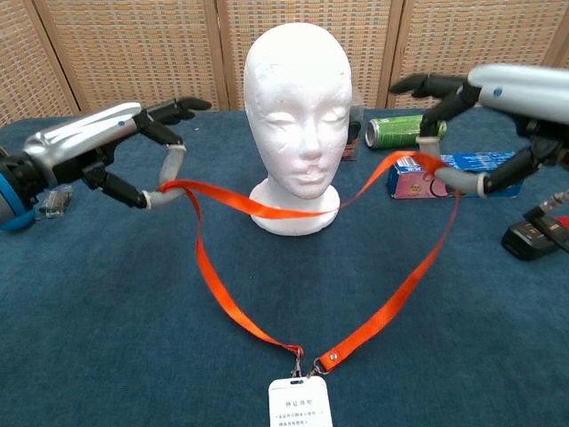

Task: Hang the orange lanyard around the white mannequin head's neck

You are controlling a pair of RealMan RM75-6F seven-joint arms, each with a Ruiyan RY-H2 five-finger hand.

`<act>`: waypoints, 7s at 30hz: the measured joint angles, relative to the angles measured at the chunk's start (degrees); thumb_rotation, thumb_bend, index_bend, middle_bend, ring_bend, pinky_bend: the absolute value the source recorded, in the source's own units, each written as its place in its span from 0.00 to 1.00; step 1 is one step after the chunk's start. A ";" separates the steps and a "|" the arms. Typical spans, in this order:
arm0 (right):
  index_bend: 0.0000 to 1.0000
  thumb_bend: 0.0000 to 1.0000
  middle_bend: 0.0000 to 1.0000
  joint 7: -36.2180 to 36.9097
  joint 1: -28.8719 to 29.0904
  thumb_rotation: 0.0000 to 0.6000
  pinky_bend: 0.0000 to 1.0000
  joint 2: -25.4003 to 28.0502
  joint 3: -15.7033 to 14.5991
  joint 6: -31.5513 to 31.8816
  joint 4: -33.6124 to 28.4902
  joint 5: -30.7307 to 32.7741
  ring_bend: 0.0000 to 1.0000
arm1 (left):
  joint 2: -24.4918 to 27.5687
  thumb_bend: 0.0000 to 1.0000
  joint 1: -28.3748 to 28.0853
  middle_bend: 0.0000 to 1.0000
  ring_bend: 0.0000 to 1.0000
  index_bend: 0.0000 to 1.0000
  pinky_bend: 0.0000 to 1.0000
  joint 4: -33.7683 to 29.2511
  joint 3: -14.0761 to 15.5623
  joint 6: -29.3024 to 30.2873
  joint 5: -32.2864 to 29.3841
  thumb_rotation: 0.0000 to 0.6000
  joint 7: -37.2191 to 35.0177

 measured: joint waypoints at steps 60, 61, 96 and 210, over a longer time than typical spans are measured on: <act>0.49 0.40 0.03 -9.84 24.94 1.00 0.00 -0.41 24.58 -8.39 11.74 59.32 0.00 | 10.17 0.38 -11.84 0.00 0.00 0.04 0.00 -1.91 -18.21 -18.45 -35.68 1.00 8.96; 0.42 0.32 0.02 -9.91 25.18 1.00 0.00 -1.21 24.38 -8.37 12.82 59.62 0.00 | 10.01 0.33 -11.90 0.00 0.00 0.00 0.00 -1.51 -18.02 -18.66 -35.59 1.00 9.03; 0.11 0.39 0.68 -11.30 11.40 1.00 0.60 7.56 16.19 4.19 3.29 39.05 0.60 | 24.29 0.00 1.47 0.00 0.00 0.00 0.00 -14.56 -10.20 -5.91 -25.24 1.00 18.44; 0.28 0.73 0.79 -11.91 10.07 1.00 0.93 5.63 -15.21 -0.36 -0.35 -16.07 0.71 | 27.49 0.00 24.79 0.00 0.00 0.00 0.00 -29.04 -2.35 11.63 -20.79 1.00 36.01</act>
